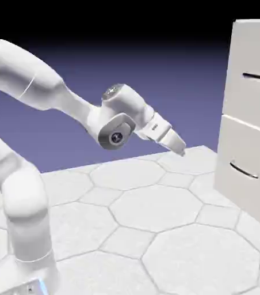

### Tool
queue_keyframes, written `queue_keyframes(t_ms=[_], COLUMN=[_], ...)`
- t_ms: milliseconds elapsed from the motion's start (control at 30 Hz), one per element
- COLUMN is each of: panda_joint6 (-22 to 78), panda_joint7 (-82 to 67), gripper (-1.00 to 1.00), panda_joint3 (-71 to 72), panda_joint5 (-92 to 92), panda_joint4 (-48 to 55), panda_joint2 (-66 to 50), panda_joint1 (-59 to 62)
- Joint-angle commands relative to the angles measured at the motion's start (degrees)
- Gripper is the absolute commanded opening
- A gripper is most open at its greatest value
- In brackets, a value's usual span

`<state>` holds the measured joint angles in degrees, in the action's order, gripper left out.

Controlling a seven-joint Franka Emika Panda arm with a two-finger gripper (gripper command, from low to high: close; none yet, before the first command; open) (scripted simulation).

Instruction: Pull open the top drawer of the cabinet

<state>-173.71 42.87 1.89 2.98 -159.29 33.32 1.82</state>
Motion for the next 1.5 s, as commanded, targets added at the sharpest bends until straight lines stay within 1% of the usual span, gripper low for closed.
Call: queue_keyframes(t_ms=[0,1467], panda_joint6=[0.2,11.2], panda_joint7=[0.3,15.3], gripper=[1.0,1.0], panda_joint3=[1.6,70.7], panda_joint5=[2.5,111.2], panda_joint4=[1.4,63.7], panda_joint2=[0.5,24.7], panda_joint1=[2.1,93.4])
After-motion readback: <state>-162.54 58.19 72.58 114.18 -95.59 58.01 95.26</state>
